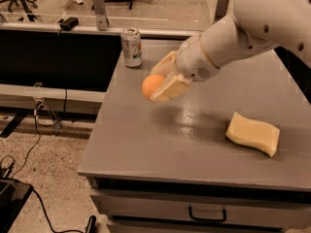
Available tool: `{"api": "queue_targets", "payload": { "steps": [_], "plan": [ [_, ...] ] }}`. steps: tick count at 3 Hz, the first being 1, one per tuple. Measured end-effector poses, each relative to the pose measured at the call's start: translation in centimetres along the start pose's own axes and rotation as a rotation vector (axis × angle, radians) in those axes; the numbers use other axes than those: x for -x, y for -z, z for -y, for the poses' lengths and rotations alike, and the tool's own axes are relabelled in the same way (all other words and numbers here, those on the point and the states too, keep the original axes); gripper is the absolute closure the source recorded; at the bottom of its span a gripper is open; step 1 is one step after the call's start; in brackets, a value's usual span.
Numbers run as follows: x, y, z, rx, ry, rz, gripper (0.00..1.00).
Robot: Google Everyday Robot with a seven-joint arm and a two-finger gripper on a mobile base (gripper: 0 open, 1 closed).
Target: Move orange near 7up can
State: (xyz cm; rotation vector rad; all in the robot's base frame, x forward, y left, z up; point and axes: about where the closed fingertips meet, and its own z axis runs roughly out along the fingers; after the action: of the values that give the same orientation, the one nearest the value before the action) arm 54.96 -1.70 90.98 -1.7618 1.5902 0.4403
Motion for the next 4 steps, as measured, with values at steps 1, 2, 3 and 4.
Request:
{"api": "queue_targets", "payload": {
  "steps": [1,2,3,4],
  "plan": [
    [-0.8,0.2,5.1,-0.093,-0.014,0.018,1.0],
    [-0.7,-1.1,9.2,-0.146,-0.002,0.025,1.0],
    [-0.7,-1.1,9.2,-0.146,-0.002,0.025,1.0],
    [-1.1,-1.9,10.8,-0.197,-0.042,0.02,1.0]
  ]
}}
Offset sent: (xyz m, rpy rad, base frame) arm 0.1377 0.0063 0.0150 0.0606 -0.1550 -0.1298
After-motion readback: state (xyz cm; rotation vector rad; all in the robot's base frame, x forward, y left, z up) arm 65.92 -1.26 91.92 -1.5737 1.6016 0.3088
